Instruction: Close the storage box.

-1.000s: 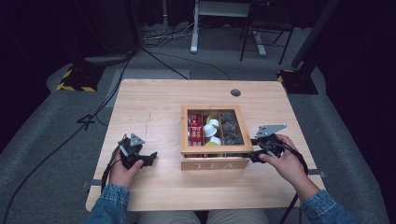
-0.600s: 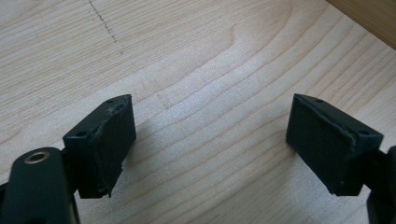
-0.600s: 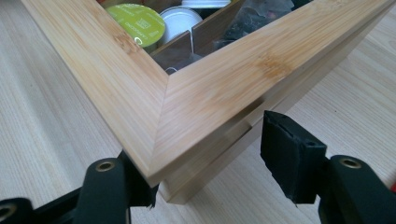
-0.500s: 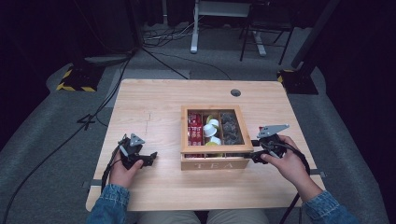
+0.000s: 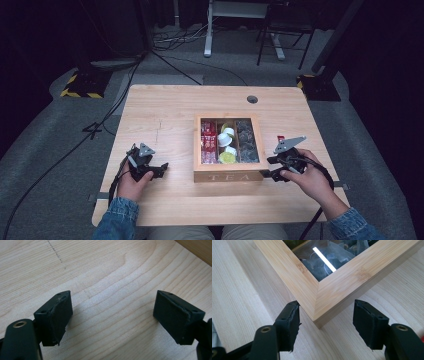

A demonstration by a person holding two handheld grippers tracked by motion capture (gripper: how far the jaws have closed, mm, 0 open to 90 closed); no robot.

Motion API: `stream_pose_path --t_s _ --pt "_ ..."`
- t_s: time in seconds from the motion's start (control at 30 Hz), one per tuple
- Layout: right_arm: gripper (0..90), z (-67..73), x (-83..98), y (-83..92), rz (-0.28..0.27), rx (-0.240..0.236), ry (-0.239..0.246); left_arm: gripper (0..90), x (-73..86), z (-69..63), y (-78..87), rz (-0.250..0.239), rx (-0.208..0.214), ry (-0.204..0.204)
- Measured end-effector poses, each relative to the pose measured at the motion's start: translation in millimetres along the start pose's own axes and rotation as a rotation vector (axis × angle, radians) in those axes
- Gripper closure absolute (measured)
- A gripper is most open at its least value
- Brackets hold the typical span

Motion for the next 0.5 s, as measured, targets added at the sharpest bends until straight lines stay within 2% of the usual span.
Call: stream_pose_path --t_s 0.2,0.3,0.5 --pt "36.3 -0.6 1.9 -0.1 -0.006 -0.002 -0.013 16.2 0.0 0.0 0.0 0.000 0.000 0.000" --pt "33.4 -0.9 -1.2 4.6 -0.057 -0.012 -0.040 16.2 0.0 0.0 0.0 0.000 0.000 0.000" --pt "33.0 -14.9 -4.4 25.6 -0.131 0.054 -0.069 16.2 -0.2 0.4 0.0 0.000 0.002 -0.002"
Point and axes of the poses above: each handheld gripper's, and its own axes: y roughly backward along the jaws, x roughly out of its underside, z roughly to its left, the point moved 9 cm from there along -y, roughly forward along the jaws, and after that the axes turned 10 degrees about y, right-handed, at the moved point
